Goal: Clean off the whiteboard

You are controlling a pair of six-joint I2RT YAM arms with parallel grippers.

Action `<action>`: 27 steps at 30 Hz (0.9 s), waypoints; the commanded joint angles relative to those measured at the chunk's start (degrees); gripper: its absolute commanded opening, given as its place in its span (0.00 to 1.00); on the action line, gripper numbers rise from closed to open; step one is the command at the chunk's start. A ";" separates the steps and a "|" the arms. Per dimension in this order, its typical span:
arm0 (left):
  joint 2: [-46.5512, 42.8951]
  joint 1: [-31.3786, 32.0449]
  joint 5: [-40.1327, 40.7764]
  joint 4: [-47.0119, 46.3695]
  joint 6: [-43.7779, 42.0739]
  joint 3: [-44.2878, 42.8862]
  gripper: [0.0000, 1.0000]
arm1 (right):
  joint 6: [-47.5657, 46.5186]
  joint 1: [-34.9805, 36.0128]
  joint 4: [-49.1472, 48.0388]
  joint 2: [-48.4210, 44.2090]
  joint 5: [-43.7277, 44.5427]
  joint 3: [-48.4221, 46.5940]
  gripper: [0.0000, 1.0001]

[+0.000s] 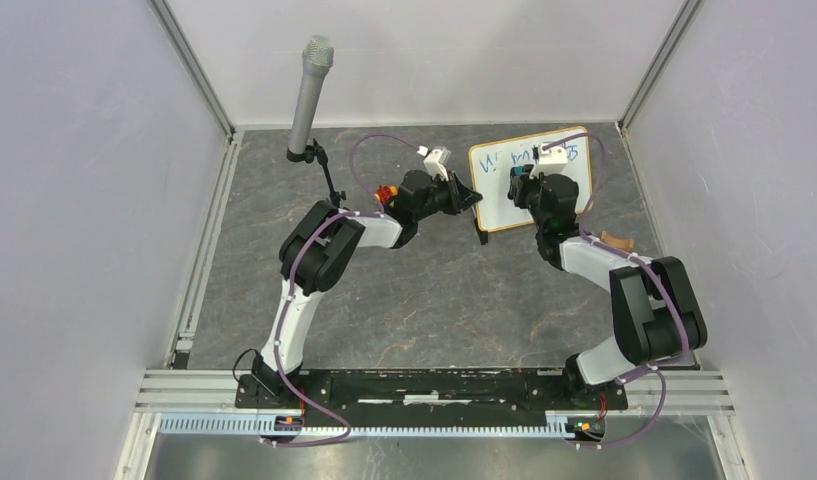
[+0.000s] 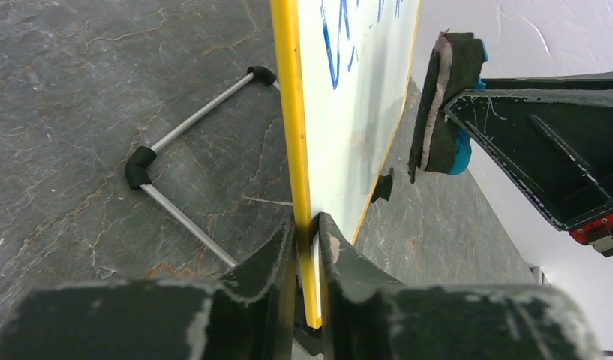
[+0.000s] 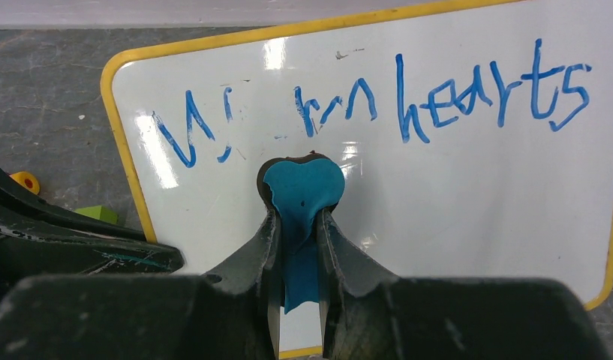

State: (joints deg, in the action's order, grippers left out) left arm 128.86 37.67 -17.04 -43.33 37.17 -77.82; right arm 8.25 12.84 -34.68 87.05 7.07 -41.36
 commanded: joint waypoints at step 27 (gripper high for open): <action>-3.72 -3.42 -4.69 -9.50 4.12 6.71 0.49 | -13.33 8.71 -5.86 7.05 -4.05 -6.84 0.08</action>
State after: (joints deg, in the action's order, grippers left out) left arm 125.08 34.39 -21.12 -48.82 39.70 -69.54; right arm -3.53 21.39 -37.74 92.44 1.54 -44.36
